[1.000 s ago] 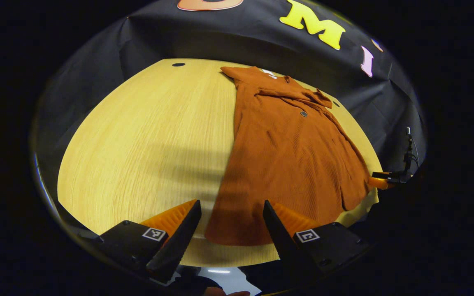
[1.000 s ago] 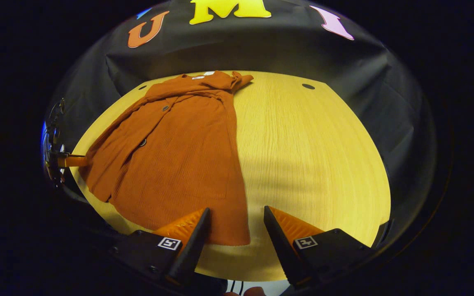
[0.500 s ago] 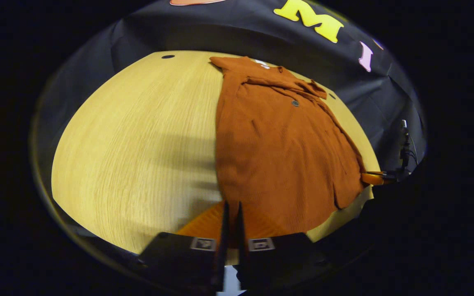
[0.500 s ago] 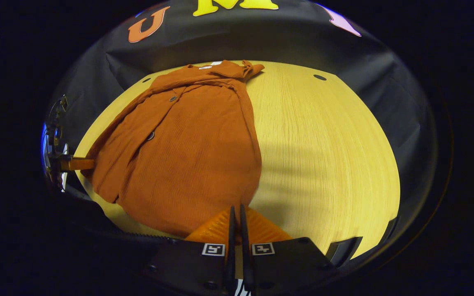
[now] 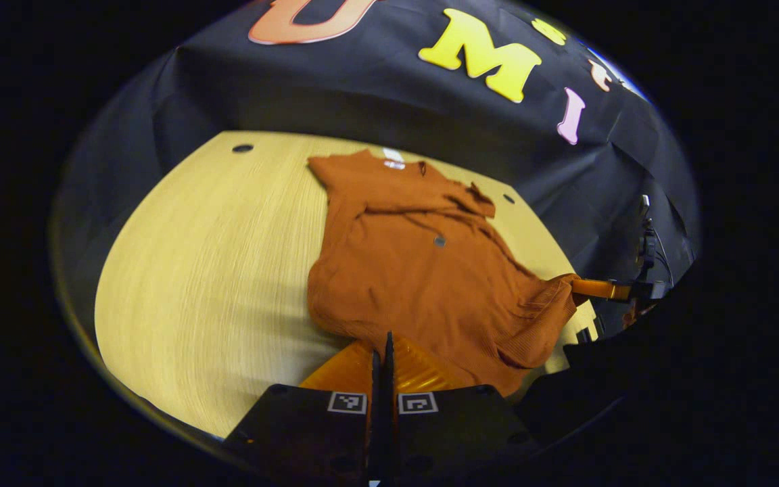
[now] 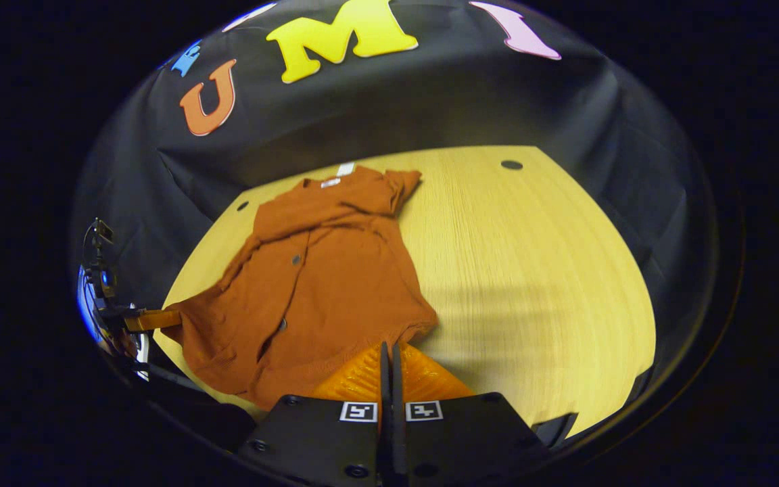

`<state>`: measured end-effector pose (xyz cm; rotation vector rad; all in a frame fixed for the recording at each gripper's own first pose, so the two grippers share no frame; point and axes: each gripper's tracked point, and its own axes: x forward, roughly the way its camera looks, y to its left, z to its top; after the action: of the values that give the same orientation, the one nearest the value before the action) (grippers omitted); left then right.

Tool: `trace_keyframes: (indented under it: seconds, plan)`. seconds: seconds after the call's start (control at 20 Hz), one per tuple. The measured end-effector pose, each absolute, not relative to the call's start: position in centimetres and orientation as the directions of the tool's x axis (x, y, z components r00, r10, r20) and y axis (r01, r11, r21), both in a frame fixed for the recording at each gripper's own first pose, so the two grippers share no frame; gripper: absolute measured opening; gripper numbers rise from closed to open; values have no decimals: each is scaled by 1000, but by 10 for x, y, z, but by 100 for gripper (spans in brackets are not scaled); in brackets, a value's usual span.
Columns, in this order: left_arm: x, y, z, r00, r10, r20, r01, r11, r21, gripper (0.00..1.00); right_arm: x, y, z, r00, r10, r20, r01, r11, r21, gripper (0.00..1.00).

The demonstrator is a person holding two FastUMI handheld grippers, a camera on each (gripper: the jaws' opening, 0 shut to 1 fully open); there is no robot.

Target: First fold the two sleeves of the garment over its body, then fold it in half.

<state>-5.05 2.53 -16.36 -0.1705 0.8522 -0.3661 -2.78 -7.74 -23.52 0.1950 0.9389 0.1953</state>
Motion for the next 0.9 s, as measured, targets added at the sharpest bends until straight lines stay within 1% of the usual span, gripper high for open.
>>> trace_keyframes:
  seconds: [0.15,0.3,0.55,0.65,0.75,0.9]
  plan:
    - [-6,16,-134,652,-403,-643,311,915,-259,3,18,-67,-199,640,261,-722,-107,962,253,0]
    - [43,11,-107,695,-415,-587,353,908,-224,3,64,-51,-174,668,289,-686,-137,954,268,1]
    - [148,8,-57,771,-422,-478,404,903,-146,3,170,-34,-139,717,307,-626,-164,947,276,0]
    - [195,10,-55,786,-410,-463,402,907,-122,3,215,-28,-138,722,307,-620,-153,945,289,1]
    - [239,9,-55,796,-403,-452,386,913,-134,3,254,-26,-147,725,295,-623,-141,948,285,0]
    - [303,16,-74,809,-368,-459,329,930,-165,3,315,-20,-169,744,282,-606,-149,954,260,0]
